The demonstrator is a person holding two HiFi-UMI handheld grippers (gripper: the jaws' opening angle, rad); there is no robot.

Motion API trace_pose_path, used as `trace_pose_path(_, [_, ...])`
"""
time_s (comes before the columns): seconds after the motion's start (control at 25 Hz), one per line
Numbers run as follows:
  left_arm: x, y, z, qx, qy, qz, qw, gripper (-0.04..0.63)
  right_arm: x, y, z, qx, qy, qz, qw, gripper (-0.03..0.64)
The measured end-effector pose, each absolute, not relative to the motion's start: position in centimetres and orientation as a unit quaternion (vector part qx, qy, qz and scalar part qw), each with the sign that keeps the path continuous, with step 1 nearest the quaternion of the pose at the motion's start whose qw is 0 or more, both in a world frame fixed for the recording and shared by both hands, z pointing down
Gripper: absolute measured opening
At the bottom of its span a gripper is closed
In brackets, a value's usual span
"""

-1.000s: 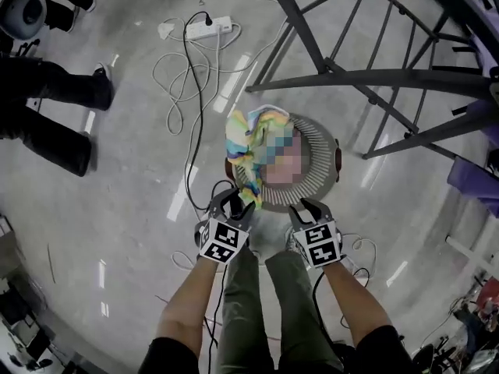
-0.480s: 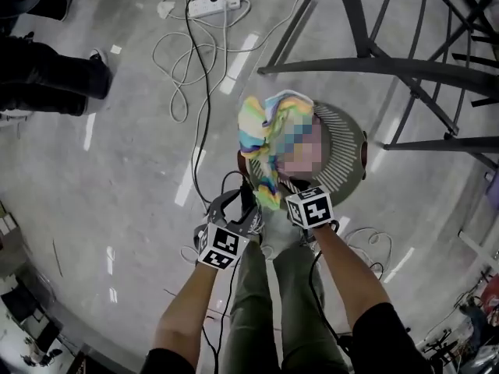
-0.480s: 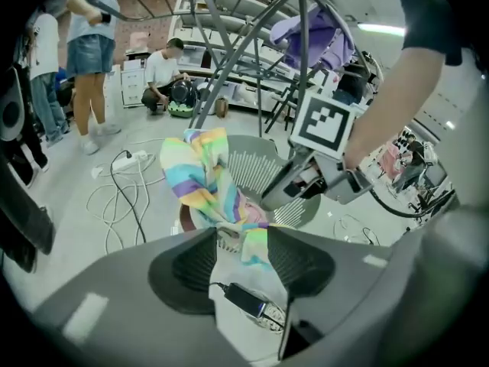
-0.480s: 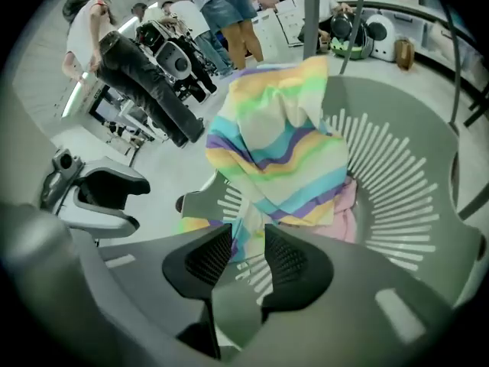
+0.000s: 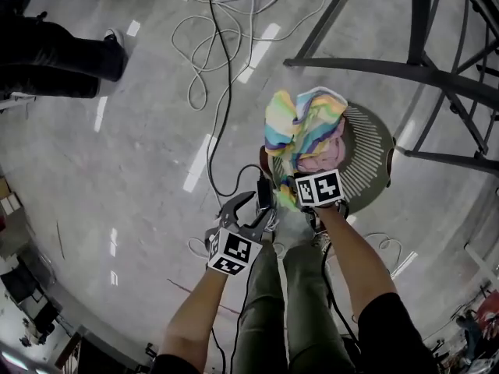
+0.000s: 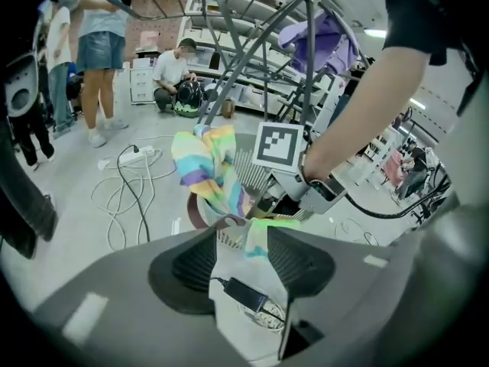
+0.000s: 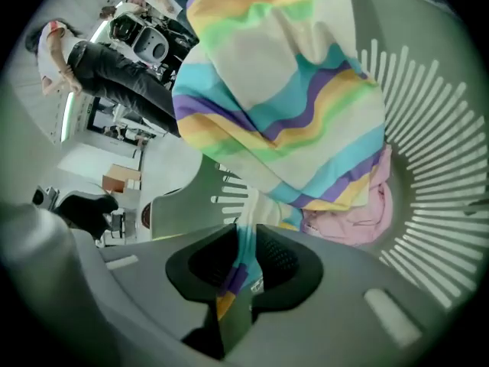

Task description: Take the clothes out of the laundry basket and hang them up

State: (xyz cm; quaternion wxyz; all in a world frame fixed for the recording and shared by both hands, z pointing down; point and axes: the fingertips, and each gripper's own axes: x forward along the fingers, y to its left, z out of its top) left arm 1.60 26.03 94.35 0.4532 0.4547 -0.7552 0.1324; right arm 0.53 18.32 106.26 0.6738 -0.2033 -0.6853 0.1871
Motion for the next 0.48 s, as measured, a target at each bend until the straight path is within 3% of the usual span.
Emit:
trace_pose_path(0.08, [1.6,26.0,94.2,0.451,-0.758,0.132,0.453,0.181,0.8,18.6,106.0,-0.225,-0.686,0.166,0.672,0.017])
trace_pose_path(0.48, [1.8,24.0,92.8,0.455,-0.756,0.134,0.451,0.181,0.0,15.4,96.2,-0.220,-0.753,0.254,0.566,0.014])
